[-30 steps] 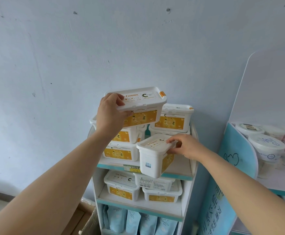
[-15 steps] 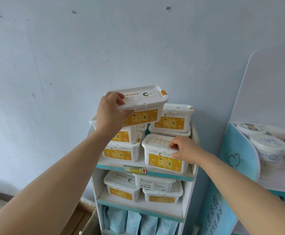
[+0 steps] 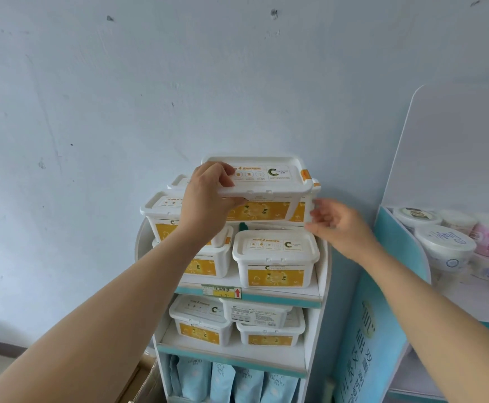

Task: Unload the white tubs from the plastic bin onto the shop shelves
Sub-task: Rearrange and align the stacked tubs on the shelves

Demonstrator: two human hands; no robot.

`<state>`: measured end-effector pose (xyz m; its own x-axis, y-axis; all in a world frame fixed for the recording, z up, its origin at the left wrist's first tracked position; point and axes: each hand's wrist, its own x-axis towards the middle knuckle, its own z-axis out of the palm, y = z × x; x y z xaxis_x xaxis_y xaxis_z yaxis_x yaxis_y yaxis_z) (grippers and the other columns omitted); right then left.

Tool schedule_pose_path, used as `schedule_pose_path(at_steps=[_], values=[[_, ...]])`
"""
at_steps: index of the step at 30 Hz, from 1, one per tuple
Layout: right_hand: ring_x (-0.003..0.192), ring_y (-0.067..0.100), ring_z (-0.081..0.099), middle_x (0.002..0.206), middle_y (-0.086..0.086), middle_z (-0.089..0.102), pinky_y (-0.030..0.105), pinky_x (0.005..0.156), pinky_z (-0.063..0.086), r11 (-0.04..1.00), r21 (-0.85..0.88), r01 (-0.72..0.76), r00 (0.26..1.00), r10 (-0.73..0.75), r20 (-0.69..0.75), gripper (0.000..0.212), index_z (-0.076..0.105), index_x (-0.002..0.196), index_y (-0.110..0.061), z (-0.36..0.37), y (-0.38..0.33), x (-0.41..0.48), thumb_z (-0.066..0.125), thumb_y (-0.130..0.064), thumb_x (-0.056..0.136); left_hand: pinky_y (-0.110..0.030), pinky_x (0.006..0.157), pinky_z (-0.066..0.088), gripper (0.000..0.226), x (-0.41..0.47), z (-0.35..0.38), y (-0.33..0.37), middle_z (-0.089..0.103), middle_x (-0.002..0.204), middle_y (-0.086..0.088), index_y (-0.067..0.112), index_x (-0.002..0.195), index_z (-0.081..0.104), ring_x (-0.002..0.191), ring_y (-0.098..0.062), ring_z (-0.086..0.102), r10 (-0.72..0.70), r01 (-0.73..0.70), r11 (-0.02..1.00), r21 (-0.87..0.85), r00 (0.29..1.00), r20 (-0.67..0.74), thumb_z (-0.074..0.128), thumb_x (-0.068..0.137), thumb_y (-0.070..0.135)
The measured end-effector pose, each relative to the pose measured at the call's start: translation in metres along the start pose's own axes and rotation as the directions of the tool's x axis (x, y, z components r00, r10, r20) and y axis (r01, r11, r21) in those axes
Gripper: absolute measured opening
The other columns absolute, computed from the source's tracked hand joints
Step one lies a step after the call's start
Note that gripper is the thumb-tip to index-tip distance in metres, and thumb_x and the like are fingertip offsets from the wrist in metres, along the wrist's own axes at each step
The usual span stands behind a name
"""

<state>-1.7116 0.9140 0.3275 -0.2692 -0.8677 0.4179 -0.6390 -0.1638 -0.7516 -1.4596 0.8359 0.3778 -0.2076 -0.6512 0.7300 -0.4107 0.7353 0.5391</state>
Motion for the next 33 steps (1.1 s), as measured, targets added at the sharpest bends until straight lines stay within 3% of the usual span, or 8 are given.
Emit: schedule_pose_path(at_steps=[4,9,12,15,19,22,28,33], values=[[0.102,0.011,0.064,0.115,-0.003,0.064,0.029,0.091,0.052,0.987,0.158,0.042,0.999,-0.037,-0.031,0.079,0.044,0.138,-0.026,-0.023,-0.014,0.001,0.083,-0.019,0.07,-0.01,0.073,0.037,0.042,-0.006,0.021,0.012,0.056,0.1,0.015,0.023,0.071,0.045,0.096,-0.008,0.052,0.015,-0.011,0.999,-0.052,0.997,0.07,0.085,0.064,0.013],[0.104,0.008,0.062,0.12,-0.009,0.061,0.028,0.091,0.05,0.999,0.045,0.013,1.0,-0.014,0.018,0.091,0.027,0.144,-0.042,-0.023,-0.01,-0.007,0.079,-0.013,0.075,-0.016,0.073,0.038,0.041,-0.02,0.047,0.003,0.057,0.103,0.014,0.023,0.072,0.045,0.097,-0.011,0.053,-0.047,0.058,0.996,-0.066,0.987,0.156,0.085,0.065,0.014],[0.106,0.011,0.062,0.123,-0.006,0.061,0.024,0.09,0.047,0.99,-0.141,0.029,0.998,-0.021,0.063,0.07,0.046,0.136,-0.037,-0.013,-0.004,-0.009,0.077,-0.017,0.077,-0.009,0.069,0.036,0.038,-0.028,0.056,-0.01,0.058,0.105,0.011,0.021,0.075,0.047,0.096,-0.01,0.051,-0.094,0.102,0.994,-0.027,0.973,0.21,0.084,0.066,0.015],[0.102,0.012,0.062,0.121,-0.003,0.063,0.021,0.085,0.049,0.984,-0.175,0.017,0.999,-0.01,0.037,0.056,0.056,0.129,-0.028,-0.006,-0.002,-0.008,0.077,-0.017,0.078,-0.009,0.071,0.037,0.036,-0.029,0.061,-0.021,0.059,0.108,0.008,0.016,0.08,0.051,0.096,-0.012,0.052,-0.114,0.121,0.992,-0.017,0.965,0.238,0.084,0.067,0.015],[0.1,0.011,0.064,0.12,-0.004,0.065,0.028,0.09,0.052,0.978,-0.209,0.021,1.0,-0.017,0.024,0.054,0.058,0.127,-0.026,-0.005,0.0,-0.003,0.078,-0.021,0.077,-0.028,0.084,0.047,0.031,-0.02,0.063,-0.027,0.061,0.112,0.006,0.016,0.087,0.054,0.102,-0.016,0.055,-0.103,0.095,0.995,0.038,0.942,0.32,0.081,0.071,0.018],[0.1,0.011,0.064,0.12,-0.004,0.066,0.033,0.091,0.053,0.972,-0.234,0.024,1.0,-0.02,0.019,0.056,0.057,0.128,-0.026,-0.006,0.001,0.0,0.078,-0.024,0.076,-0.034,0.09,0.049,0.03,-0.017,0.063,-0.027,0.062,0.121,0.005,0.023,0.091,0.052,0.107,-0.016,0.057,-0.089,0.063,0.995,0.082,0.927,0.364,0.078,0.076,0.02],[0.098,0.013,0.066,0.117,-0.002,0.068,0.036,0.091,0.054,0.943,-0.33,0.048,0.998,-0.054,-0.009,0.053,0.061,0.126,-0.023,-0.002,-0.004,-0.006,0.078,-0.029,0.076,-0.037,0.09,0.05,0.029,-0.015,0.062,-0.026,0.061,0.126,0.003,0.024,0.093,0.047,0.111,-0.018,0.058,-0.072,0.006,0.987,0.161,0.91,0.409,0.073,0.081,0.019],[0.1,0.012,0.065,0.119,-0.002,0.067,0.034,0.091,0.053,0.944,-0.328,0.037,0.999,-0.038,0.006,0.053,0.059,0.126,-0.024,-0.006,-0.009,-0.009,0.076,-0.035,0.077,-0.04,0.082,0.052,0.026,-0.012,0.06,-0.017,0.062,0.121,0.002,0.02,0.099,0.051,0.1,-0.021,0.059,-0.097,-0.008,0.971,0.237,0.899,0.428,0.071,0.083,0.025]])
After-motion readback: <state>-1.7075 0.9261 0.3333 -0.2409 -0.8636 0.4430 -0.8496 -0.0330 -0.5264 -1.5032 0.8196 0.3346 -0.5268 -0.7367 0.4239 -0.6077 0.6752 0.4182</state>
